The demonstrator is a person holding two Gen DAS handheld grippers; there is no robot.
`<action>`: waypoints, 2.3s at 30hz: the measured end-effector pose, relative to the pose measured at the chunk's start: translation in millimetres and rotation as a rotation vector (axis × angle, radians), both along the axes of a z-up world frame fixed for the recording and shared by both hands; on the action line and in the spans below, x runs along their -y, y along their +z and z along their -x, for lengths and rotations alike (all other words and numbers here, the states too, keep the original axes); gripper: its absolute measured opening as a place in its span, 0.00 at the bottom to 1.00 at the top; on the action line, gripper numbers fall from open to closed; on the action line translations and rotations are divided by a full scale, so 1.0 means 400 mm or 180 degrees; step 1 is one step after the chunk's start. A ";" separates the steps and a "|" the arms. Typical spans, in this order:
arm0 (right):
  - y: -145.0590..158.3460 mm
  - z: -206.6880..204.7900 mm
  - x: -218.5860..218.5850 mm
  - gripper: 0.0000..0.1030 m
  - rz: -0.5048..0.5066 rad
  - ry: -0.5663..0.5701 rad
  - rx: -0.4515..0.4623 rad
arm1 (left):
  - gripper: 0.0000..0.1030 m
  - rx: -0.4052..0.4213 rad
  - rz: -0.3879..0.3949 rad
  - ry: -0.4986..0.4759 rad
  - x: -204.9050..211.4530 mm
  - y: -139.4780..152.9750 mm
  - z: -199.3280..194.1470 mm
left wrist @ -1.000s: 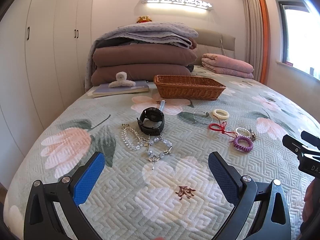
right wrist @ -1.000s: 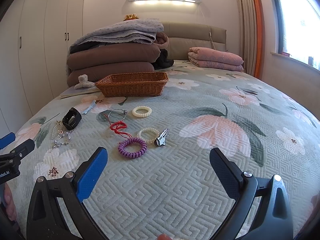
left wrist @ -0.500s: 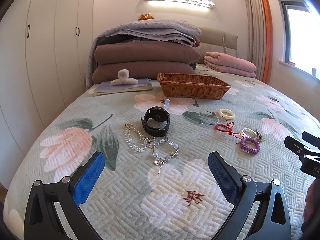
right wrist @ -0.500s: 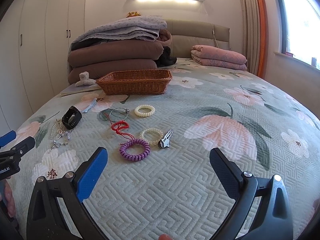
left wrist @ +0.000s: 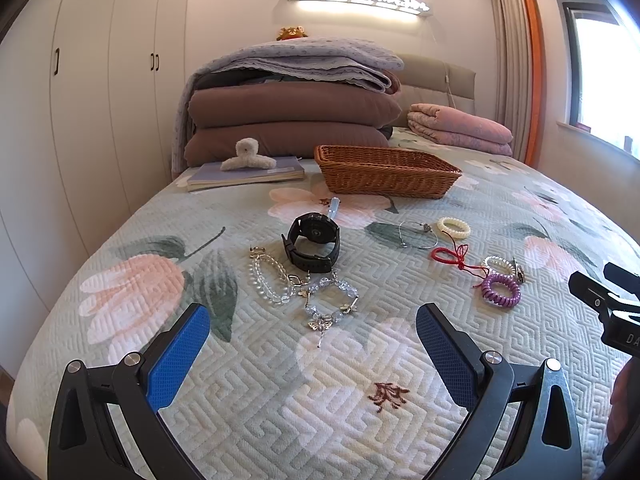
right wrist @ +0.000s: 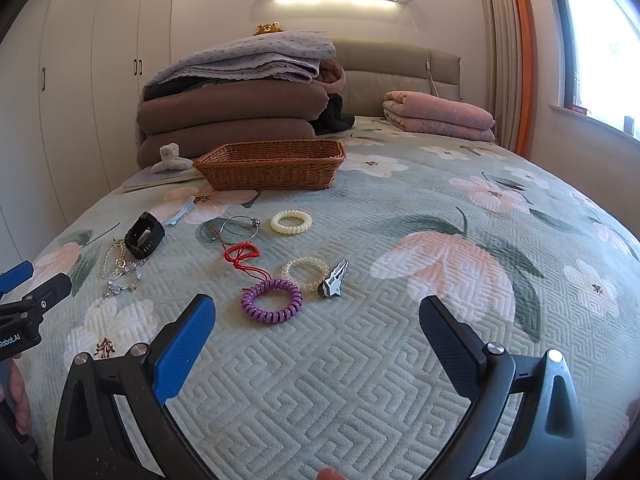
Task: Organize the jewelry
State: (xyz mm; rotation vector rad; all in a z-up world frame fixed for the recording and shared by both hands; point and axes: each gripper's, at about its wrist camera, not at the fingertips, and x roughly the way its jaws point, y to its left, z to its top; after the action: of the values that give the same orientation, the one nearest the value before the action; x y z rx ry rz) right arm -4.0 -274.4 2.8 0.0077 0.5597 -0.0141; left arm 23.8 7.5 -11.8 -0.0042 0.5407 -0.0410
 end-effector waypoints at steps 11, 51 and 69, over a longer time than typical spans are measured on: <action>0.000 0.001 0.002 0.99 -0.0003 0.0003 -0.0003 | 0.99 -0.0007 0.0001 -0.0002 0.001 0.002 0.001; -0.056 -0.141 -0.013 0.88 -0.0008 0.0134 -0.0431 | 0.92 -0.0442 -0.0186 -0.0172 -0.104 -0.048 -0.214; -0.121 -0.210 -0.025 0.58 -0.0054 0.0196 -0.0878 | 0.49 -0.1030 -0.0132 -0.0262 -0.162 -0.127 -0.374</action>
State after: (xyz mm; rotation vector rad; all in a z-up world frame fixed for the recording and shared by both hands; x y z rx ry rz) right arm 80.1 -264.5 -45.7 0.0051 0.8357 0.0503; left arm 173.2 72.4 -62.5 0.0528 0.8651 -0.1107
